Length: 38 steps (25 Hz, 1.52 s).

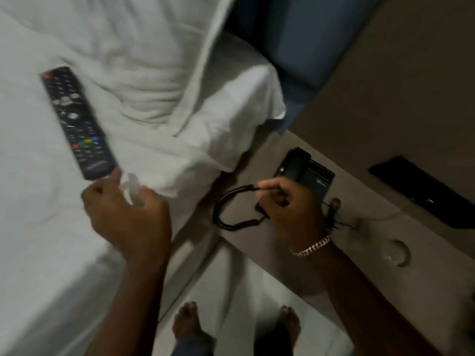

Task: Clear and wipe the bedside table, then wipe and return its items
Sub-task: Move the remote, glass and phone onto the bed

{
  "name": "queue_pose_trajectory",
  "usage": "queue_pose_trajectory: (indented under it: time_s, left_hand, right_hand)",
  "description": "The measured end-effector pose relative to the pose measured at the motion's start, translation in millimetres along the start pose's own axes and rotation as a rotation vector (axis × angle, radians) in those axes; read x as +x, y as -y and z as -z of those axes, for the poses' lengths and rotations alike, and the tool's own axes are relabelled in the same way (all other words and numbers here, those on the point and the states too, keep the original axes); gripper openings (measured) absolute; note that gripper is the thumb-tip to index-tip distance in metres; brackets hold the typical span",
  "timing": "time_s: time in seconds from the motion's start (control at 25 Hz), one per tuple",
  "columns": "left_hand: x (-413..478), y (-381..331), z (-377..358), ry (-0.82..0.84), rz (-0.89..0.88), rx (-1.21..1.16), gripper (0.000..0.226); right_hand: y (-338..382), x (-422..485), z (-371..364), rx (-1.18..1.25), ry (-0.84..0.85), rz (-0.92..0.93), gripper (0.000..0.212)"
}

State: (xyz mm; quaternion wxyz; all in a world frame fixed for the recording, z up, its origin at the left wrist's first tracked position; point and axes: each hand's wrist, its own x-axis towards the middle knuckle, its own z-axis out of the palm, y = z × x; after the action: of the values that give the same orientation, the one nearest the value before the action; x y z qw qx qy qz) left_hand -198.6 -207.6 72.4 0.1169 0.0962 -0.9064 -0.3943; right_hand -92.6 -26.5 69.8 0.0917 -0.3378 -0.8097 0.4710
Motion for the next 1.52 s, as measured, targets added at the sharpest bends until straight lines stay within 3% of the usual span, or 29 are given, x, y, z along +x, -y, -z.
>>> queue_pose_trajectory:
  time_s: [0.12, 0.24, 0.4, 0.52, 0.72, 0.96, 1.08, 1.24, 1.52]
  left_hand:
    - [-71, -27, -25, 0.075, -0.067, -0.159, 0.042]
    - [-174, -72, -62, 0.403, -0.147, -0.283, 0.035]
    - [-286, -95, -115, 0.998, -0.147, -0.280, 0.045]
    - [-322, -87, -141, 1.173, -0.282, -0.194, 0.059]
    - [-340, -79, -167, 1.092, -0.455, -0.166, 0.065]
    - [-315, -91, -154, 1.045, -0.540, -0.241, 0.056]
    - [-272, -103, -125, 0.945, -0.564, -0.275, 0.058]
    - [-184, -117, -66, 0.665, -0.546, -0.327, 0.060]
    - [1, -74, 51, 0.272, -0.366, -0.364, 0.056]
  right_hand:
    - [-62, -20, 80, -0.084, -0.153, -0.017, 0.011]
    - [-115, -37, 149, -0.208, -0.256, -0.075, 0.011]
    - [-173, -51, 210, -0.406, -0.297, -0.054, 0.017]
    - [-207, -54, 219, -0.284, -0.211, -0.215, 0.020]
    - [-233, -53, 203, 0.101, -0.134, -0.378, 0.032]
    - [-203, -44, 206, 0.150, -0.106, -0.372, 0.031]
    - [-151, -32, 204, 0.196, -0.035, -0.276, 0.030]
    - [-48, -3, 171, 0.311, 0.108, -0.128, 0.029]
    - [140, 34, 18, 0.366, 0.368, 0.095, 0.026]
